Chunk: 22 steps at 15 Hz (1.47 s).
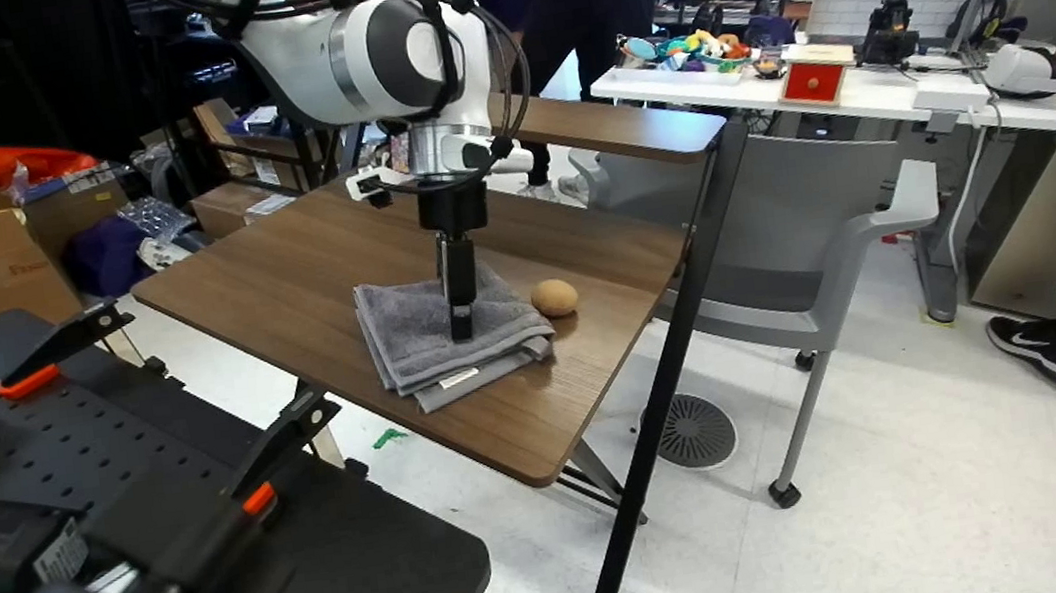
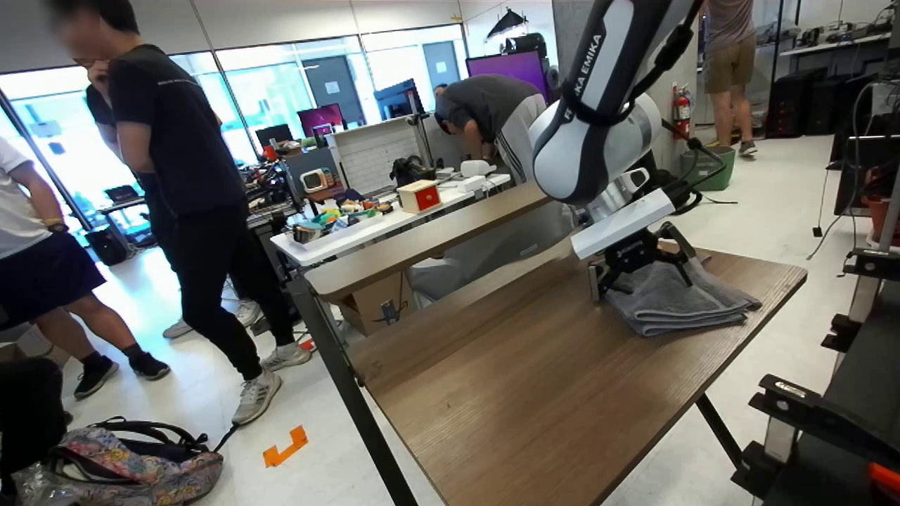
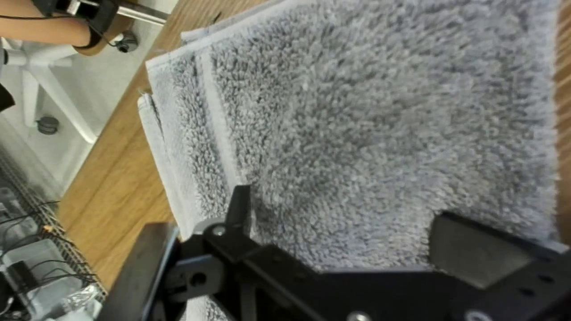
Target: Wipe the table with cloth
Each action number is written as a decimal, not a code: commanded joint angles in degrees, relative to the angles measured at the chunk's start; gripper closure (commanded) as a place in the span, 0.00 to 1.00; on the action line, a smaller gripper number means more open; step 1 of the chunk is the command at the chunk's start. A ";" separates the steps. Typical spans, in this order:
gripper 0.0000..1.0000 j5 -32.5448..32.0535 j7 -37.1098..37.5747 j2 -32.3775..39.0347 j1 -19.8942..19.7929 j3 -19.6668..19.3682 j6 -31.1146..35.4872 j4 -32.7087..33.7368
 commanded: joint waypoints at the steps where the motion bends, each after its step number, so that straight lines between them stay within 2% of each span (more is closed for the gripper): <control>1: 0.00 -3.50 5.42 2.37 -0.33 -1.76 -2.52 0.16; 4: 0.00 -3.46 4.90 3.02 -2.10 -0.07 -0.34 0.74; 5: 0.00 -2.57 3.26 2.96 -3.05 1.43 3.98 0.16; 9: 0.00 0.61 -1.31 2.95 -5.39 6.64 13.31 -0.86; 15: 0.00 5.04 -9.81 -0.41 -4.99 14.56 24.85 -8.87; 17: 0.00 7.15 -15.25 -1.75 -5.39 17.61 26.84 -11.74; 20: 0.00 9.53 -23.30 -4.85 -5.98 20.68 25.33 -14.84; 22: 0.00 10.88 -27.91 -7.02 -6.37 22.67 26.84 -17.43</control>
